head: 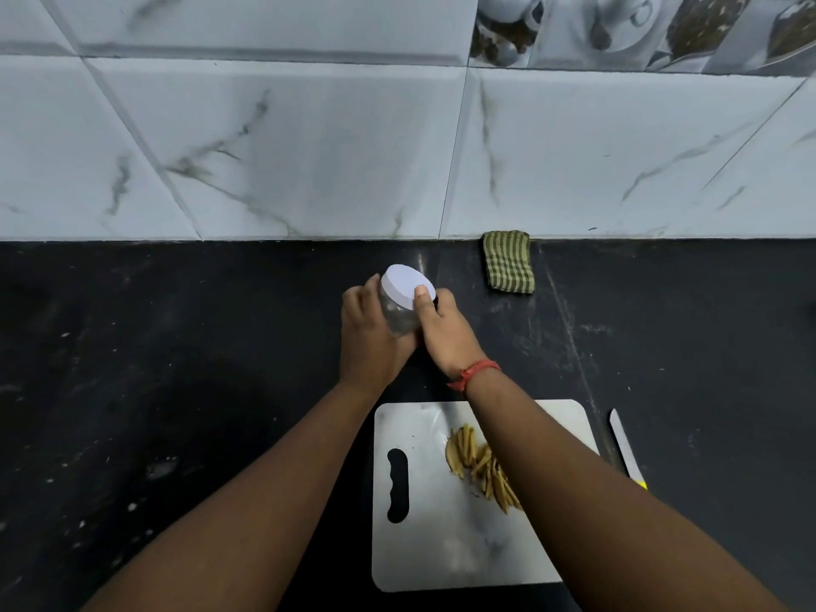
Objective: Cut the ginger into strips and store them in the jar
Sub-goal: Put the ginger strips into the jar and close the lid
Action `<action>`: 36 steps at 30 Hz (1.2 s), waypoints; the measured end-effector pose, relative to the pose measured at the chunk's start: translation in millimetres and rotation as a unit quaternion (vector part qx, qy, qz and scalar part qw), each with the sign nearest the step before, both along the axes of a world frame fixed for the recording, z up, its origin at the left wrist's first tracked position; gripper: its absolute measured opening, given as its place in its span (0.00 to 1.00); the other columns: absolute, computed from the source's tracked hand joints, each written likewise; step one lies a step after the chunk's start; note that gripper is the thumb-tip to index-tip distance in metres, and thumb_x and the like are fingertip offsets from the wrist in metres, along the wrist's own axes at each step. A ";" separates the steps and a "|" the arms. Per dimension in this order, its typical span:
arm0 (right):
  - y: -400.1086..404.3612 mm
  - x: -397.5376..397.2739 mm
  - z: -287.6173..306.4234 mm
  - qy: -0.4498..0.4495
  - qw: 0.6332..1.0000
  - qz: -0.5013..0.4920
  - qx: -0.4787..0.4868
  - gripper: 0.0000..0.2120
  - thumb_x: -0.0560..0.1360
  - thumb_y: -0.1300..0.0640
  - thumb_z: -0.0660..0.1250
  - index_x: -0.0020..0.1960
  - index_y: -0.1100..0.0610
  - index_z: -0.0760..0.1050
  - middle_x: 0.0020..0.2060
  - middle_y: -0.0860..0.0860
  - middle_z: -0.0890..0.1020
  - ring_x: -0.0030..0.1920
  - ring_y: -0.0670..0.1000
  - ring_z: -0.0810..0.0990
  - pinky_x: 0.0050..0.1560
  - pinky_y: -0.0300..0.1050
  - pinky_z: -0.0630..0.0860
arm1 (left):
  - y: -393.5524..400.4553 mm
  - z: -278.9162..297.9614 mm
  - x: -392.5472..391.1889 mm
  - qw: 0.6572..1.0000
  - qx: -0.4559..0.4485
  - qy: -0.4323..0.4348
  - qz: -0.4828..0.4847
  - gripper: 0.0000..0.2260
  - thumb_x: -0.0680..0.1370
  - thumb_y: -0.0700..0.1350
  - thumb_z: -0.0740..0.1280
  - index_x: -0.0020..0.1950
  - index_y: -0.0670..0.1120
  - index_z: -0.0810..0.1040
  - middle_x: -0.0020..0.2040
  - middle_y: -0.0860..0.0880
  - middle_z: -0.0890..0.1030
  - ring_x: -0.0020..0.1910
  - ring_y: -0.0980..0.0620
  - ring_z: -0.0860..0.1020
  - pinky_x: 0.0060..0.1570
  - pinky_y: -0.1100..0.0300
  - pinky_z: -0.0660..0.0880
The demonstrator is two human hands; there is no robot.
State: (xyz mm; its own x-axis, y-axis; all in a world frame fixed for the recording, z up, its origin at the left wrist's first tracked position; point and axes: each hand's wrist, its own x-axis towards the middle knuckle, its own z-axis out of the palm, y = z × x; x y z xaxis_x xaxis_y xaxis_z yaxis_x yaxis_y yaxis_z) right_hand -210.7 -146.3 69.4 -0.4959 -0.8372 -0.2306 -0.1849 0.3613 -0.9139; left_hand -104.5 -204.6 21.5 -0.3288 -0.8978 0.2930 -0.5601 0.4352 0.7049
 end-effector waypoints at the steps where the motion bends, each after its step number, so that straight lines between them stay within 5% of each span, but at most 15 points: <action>1: 9.8 -1.2 0.4 -0.001 1.000 -0.005 0.003 0.21 0.80 0.38 0.52 0.59 0.54 0.68 0.48 0.47 0.79 0.47 0.44 0.78 0.42 0.39 0.71 | 6.4 -0.5 3.2 0.999 -0.022 -0.023 -0.010 0.38 0.68 0.55 0.75 0.72 0.40 0.68 0.61 0.41 0.70 0.58 0.44 0.72 0.57 0.48 0.76; 7: 50.2 -17.3 0.3 0.140 0.988 0.053 0.024 0.21 0.76 0.33 0.53 0.54 0.50 0.69 0.49 0.49 0.77 0.48 0.50 0.77 0.46 0.47 0.75 | 57.9 2.3 17.4 0.983 -0.082 -0.118 -0.114 0.38 0.67 0.58 0.74 0.71 0.44 0.66 0.59 0.44 0.68 0.55 0.48 0.70 0.50 0.52 0.78; 10: 62.1 -19.4 8.2 0.275 0.951 0.122 0.070 0.26 0.74 0.28 0.49 0.56 0.47 0.69 0.50 0.48 0.73 0.48 0.49 0.74 0.49 0.48 0.73 | 76.7 5.7 20.5 0.976 -0.106 -0.143 -0.127 0.37 0.68 0.60 0.72 0.70 0.45 0.64 0.58 0.44 0.68 0.52 0.49 0.70 0.47 0.53 0.78; 13: 70.7 -20.4 17.3 0.332 0.934 0.125 0.041 0.24 0.75 0.30 0.48 0.52 0.48 0.69 0.45 0.48 0.72 0.45 0.50 0.73 0.44 0.46 0.69 | 90.3 17.6 18.4 0.973 -0.123 -0.140 -0.137 0.37 0.69 0.63 0.68 0.70 0.40 0.67 0.59 0.43 0.72 0.55 0.47 0.72 0.53 0.53 0.77; 16: 78.1 -22.0 23.5 0.346 0.928 0.134 0.006 0.22 0.76 0.34 0.50 0.51 0.49 0.72 0.42 0.48 0.73 0.43 0.51 0.74 0.42 0.47 0.71 | 102.7 29.2 18.9 0.981 -0.057 -0.109 -0.153 0.36 0.69 0.61 0.71 0.71 0.42 0.69 0.62 0.47 0.76 0.58 0.49 0.74 0.58 0.53 0.76; 22: 95.1 -23.7 25.1 0.321 0.926 0.182 -0.081 0.23 0.74 0.37 0.52 0.56 0.49 0.76 0.44 0.47 0.77 0.45 0.47 0.76 0.44 0.44 0.74 | 121.7 50.8 25.6 0.981 0.103 -0.071 -0.149 0.33 0.68 0.58 0.78 0.68 0.54 0.68 0.60 0.57 0.76 0.55 0.59 0.78 0.53 0.60 0.78; 28: 101.5 -25.7 31.3 0.253 0.901 0.307 -0.172 0.11 0.78 0.49 0.60 0.58 0.49 0.75 0.51 0.44 0.76 0.51 0.43 0.76 0.52 0.42 0.75 | 118.1 72.6 50.9 0.932 0.297 -0.012 -0.206 0.29 0.72 0.46 0.79 0.68 0.56 0.69 0.58 0.60 0.78 0.54 0.72 0.77 0.46 0.75 0.73; 32: 90.8 -24.7 49.0 0.178 0.913 0.340 -0.140 0.16 0.76 0.53 0.61 0.63 0.51 0.73 0.58 0.46 0.74 0.59 0.43 0.74 0.59 0.39 0.72 | 109.2 75.5 55.1 0.939 0.279 0.015 -0.199 0.30 0.71 0.44 0.80 0.67 0.55 0.69 0.59 0.57 0.79 0.55 0.66 0.79 0.49 0.70 0.75; 36: 78.6 -24.3 57.7 0.275 0.908 0.315 0.013 0.26 0.75 0.32 0.54 0.62 0.49 0.72 0.55 0.49 0.75 0.55 0.50 0.75 0.56 0.49 0.75 | 101.3 72.5 58.7 0.961 0.206 -0.019 -0.186 0.32 0.66 0.54 0.80 0.66 0.58 0.69 0.59 0.59 0.77 0.55 0.62 0.80 0.53 0.59 0.79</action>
